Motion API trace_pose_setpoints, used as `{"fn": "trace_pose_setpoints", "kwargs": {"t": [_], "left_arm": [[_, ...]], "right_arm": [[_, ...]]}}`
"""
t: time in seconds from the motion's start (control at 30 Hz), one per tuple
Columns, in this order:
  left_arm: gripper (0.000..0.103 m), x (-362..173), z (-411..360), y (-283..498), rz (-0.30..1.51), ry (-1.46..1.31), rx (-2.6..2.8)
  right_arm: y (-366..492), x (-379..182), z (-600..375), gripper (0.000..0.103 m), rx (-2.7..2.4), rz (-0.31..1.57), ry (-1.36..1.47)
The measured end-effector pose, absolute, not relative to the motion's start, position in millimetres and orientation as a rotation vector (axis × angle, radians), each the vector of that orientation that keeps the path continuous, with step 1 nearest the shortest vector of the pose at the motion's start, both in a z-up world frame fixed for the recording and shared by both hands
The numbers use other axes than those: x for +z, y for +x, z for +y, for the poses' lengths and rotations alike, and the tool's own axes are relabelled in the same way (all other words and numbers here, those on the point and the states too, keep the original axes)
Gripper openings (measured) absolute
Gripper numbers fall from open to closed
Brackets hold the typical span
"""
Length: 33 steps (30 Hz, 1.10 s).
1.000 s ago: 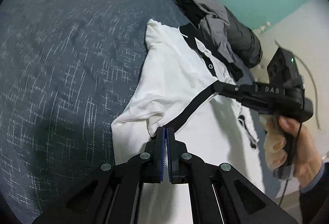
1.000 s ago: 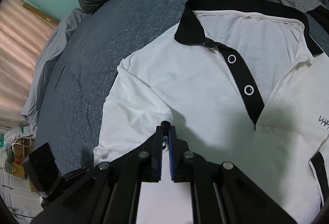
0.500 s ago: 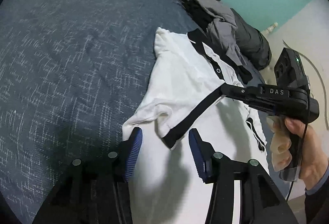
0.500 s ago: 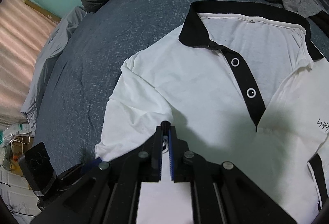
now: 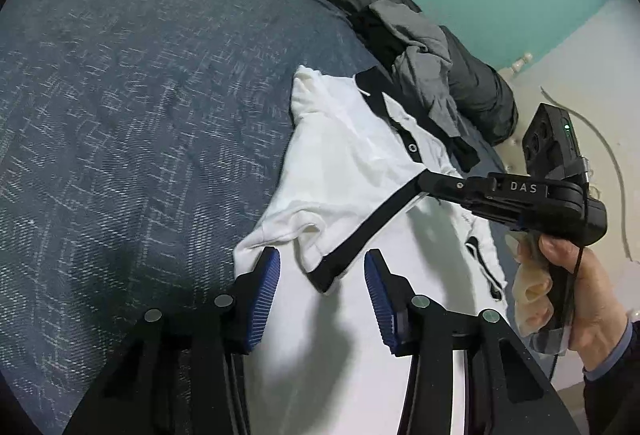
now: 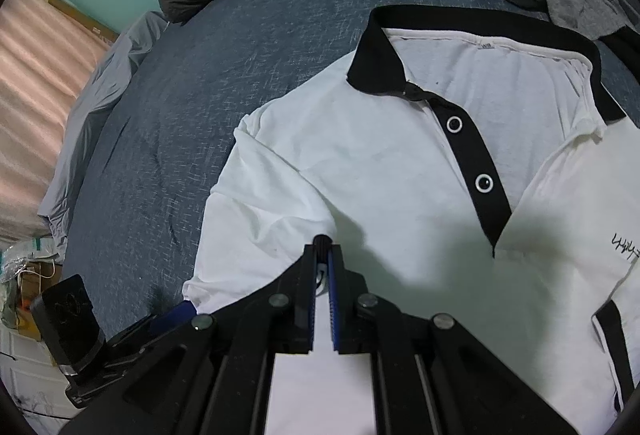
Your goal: Fold clothes
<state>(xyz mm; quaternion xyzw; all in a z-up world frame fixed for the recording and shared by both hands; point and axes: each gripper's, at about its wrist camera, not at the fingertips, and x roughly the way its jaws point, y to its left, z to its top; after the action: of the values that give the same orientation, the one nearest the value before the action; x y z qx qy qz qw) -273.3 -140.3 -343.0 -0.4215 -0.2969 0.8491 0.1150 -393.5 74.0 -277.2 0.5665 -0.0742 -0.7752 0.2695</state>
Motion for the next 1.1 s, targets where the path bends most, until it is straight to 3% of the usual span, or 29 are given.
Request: {"fn": "trace_pose_setpoints", "kwargs": {"t": [0.23, 0.3, 0.33, 0.63, 0.83, 1.03, 1.1], "left_arm": [[0.031, -354, -138, -277, -0.902, -1.232, 2.452], [0.012, -357, -139, -280, -0.897, -1.235, 2.452], [0.009, -359, -140, -281, -0.899, -1.236, 2.449], [0.008, -352, -142, -267, -1.043, -1.231, 2.317], [0.008, -365, -135, -271, -0.997, -1.309, 2.332], [0.012, -341, -149, -261, -0.933, -1.253, 2.489], [0.013, -340, -158, -262, -0.909, -1.249, 2.549]], "right_arm": [[-392, -277, 70, 0.006, -2.088, -0.192, 1.522], [-392, -277, 70, 0.006, -2.089, -0.190, 1.523], [-391, -277, 70, 0.006, -2.090, -0.189, 1.524], [-389, -269, 74, 0.006, -2.080, -0.179, 1.503], [-389, -280, 79, 0.006, -2.092, -0.138, 1.551], [-391, -287, 79, 0.006, -2.060, -0.114, 1.586], [-391, -282, 78, 0.011, -2.084, -0.065, 1.585]]}}
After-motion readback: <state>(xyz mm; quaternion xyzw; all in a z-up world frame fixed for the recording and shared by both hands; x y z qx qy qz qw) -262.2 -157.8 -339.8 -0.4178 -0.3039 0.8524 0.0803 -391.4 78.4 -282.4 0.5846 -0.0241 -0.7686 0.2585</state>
